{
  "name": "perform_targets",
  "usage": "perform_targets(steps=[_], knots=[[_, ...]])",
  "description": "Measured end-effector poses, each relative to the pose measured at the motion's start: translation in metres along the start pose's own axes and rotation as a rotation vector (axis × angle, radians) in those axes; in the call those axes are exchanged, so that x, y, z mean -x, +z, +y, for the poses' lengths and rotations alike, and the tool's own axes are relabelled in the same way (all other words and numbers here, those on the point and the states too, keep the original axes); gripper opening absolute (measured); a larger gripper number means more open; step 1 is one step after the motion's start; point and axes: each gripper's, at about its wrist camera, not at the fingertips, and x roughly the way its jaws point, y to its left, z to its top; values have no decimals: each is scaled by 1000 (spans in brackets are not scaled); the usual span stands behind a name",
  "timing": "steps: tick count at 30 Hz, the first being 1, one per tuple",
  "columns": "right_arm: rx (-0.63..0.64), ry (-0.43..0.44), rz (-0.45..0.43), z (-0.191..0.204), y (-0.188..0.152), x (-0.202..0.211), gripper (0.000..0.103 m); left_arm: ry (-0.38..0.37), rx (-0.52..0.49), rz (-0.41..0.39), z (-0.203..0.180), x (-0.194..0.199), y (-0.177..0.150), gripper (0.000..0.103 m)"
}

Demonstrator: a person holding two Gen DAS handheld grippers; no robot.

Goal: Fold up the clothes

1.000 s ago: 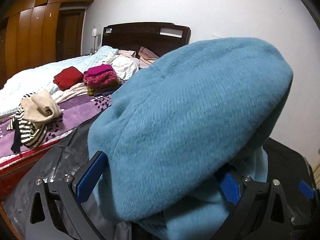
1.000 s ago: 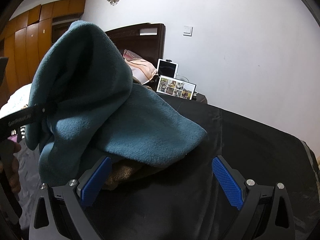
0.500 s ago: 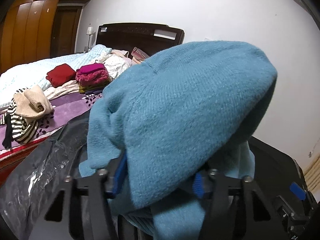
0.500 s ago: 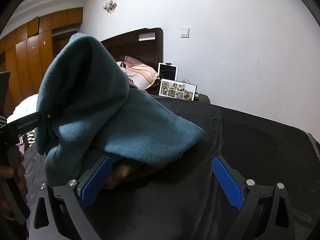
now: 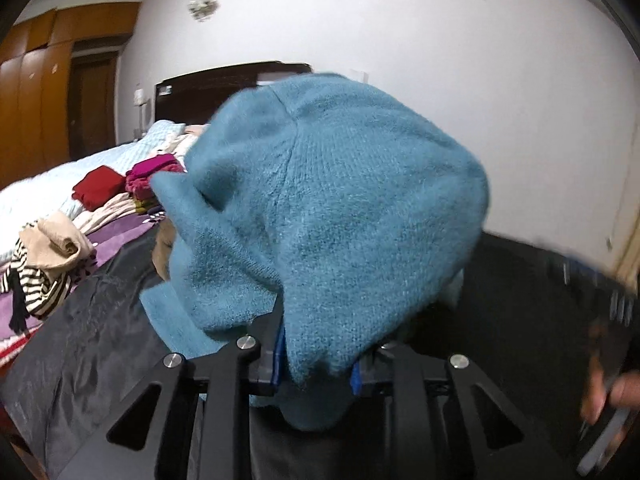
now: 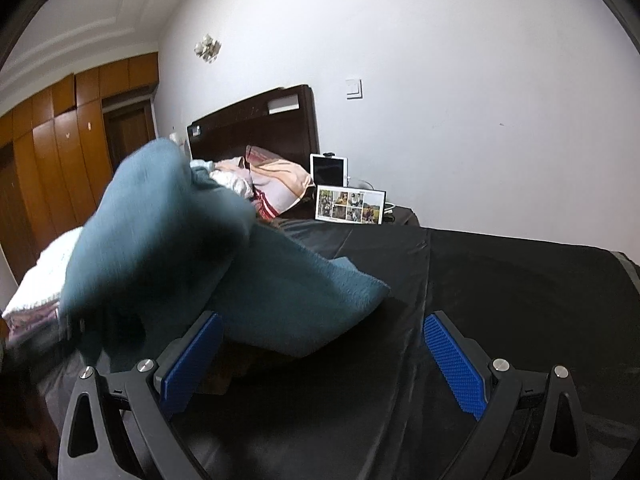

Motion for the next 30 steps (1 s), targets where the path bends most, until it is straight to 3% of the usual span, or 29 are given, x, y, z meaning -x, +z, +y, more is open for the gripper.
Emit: perform_targets(steps=[6, 13, 17, 22, 28, 30], knots=[[-22, 90, -39, -2, 29, 4, 102, -5, -48, 30, -14, 4, -25, 26], [101, 285, -26, 46, 66, -18, 102, -18, -72, 48, -13, 10, -41, 26], [157, 314, 68, 73, 64, -58, 102, -42, -58, 49, -1, 19, -41, 27], [179, 363, 156, 79, 35, -83, 102, -92, -3, 36, 24, 40, -30, 43], [159, 415, 165, 70, 12, -83, 102, -148, 0, 14, 40, 68, -17, 51], [157, 430, 160, 68, 8, -81, 102, -161, -18, 18, 43, 75, -17, 59]])
